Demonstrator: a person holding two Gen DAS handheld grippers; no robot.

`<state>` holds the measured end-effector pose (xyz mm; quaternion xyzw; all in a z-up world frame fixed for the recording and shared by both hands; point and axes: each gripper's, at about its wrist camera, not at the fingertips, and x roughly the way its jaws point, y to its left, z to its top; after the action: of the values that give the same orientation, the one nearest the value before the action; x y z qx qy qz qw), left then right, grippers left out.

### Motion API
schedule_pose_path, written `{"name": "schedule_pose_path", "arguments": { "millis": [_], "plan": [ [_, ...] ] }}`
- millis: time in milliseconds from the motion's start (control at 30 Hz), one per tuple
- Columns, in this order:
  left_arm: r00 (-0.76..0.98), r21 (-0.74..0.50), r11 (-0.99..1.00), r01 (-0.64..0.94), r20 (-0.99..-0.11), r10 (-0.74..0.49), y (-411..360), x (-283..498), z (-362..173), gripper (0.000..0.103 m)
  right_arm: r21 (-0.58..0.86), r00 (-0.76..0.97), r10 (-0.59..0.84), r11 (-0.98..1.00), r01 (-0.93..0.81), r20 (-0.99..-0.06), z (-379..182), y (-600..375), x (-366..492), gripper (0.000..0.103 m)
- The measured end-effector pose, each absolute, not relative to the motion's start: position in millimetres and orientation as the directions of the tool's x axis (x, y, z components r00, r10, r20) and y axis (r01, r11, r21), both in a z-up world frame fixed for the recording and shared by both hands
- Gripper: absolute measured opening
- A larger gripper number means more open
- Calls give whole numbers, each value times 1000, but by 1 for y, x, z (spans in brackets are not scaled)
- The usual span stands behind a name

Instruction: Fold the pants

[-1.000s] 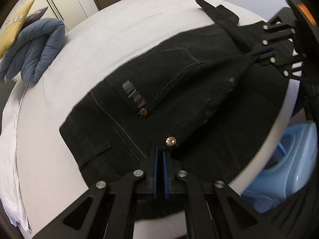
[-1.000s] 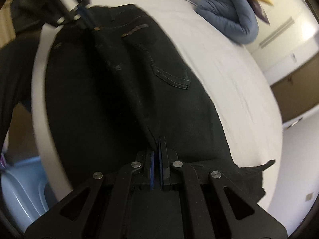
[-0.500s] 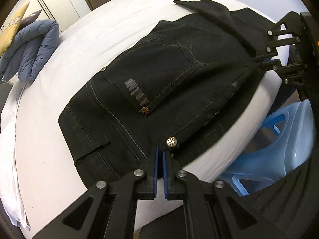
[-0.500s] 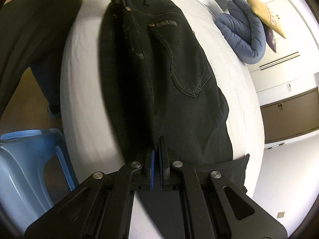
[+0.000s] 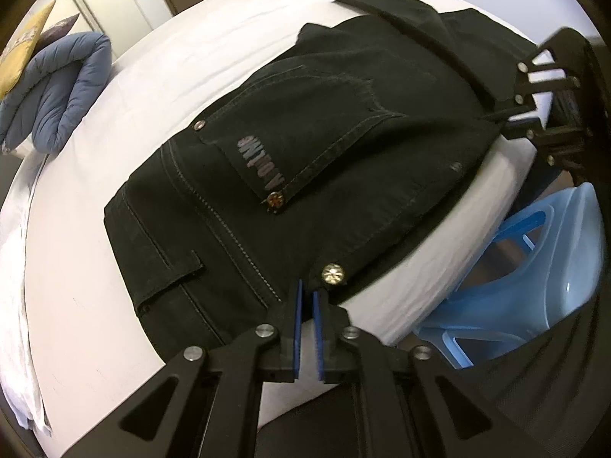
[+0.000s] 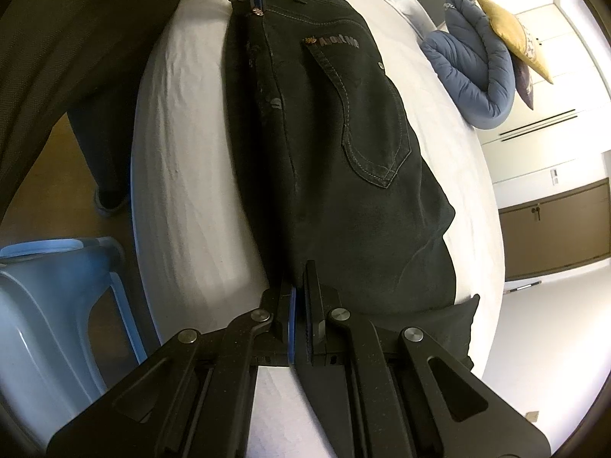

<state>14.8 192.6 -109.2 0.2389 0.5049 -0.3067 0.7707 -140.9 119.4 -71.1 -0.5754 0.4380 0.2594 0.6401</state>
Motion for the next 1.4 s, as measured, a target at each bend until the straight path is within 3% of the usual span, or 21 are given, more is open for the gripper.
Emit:
{"name": "schedule_pose_path", "arguments": {
  "millis": [100, 167, 200, 333, 500, 700, 800, 833, 867, 933, 1000, 1167, 1267, 1400],
  "plan": [
    [305, 55, 720, 691, -926, -222, 196, 21, -108, 18, -531, 503, -176, 199, -823, -846, -76, 111, -153, 5],
    [340, 108, 735, 669, -924, -174, 199, 22, -103, 55, -531, 503, -172, 251, -809, -847, -76, 107, -153, 5],
    [345, 112, 740, 664, -923, -171, 203, 23, -98, 57, -530, 502, -170, 268, -805, -848, -76, 106, -153, 5],
    [346, 80, 768, 635, -919, -190, 214, 24, -71, 62, -542, 513, -174, 299, -786, -841, -81, 105, -151, 5],
    [388, -66, 803, 593, -850, -356, 200, 41, -23, 62, -561, 531, -181, 309, -768, -828, -91, 110, -144, 5],
    [369, -198, 818, 540, -817, -442, 132, 87, -53, 62, -507, 501, -136, 422, -751, -855, -86, 103, -128, 6],
    [277, -217, 853, 474, -883, -379, 109, 105, -109, 62, -425, 463, -76, 546, -722, -883, -66, 90, -122, 17],
    [270, -209, 862, 462, -892, -362, 104, 107, -122, 64, -390, 449, -51, 588, -709, -892, -59, 85, -120, 27],
    [310, -214, 867, 450, -873, -376, 105, 104, -124, 64, -330, 425, -11, 647, -688, -905, -49, 78, -117, 54],
    [301, -225, 875, 430, -877, -373, 104, 105, -120, 64, -156, 390, 124, 775, -613, -912, -21, 54, -111, 81],
    [293, -223, 877, 424, -883, -367, 103, 108, -112, 64, -79, 419, 179, 845, -529, -890, 1, 33, -103, 82],
    [338, -329, 863, 382, -819, -463, 96, 117, -79, 63, -66, 512, 73, 967, -247, -856, 41, -36, -39, 82],
    [308, -370, 842, 391, -810, -499, 76, 117, -82, 63, -85, 477, -40, 994, -74, -878, 51, -86, 29, 82],
    [239, -326, 848, 419, -861, -449, 60, 114, -114, 65, -95, 408, -122, 992, 86, -905, 51, -146, 118, 82]
  ]
}}
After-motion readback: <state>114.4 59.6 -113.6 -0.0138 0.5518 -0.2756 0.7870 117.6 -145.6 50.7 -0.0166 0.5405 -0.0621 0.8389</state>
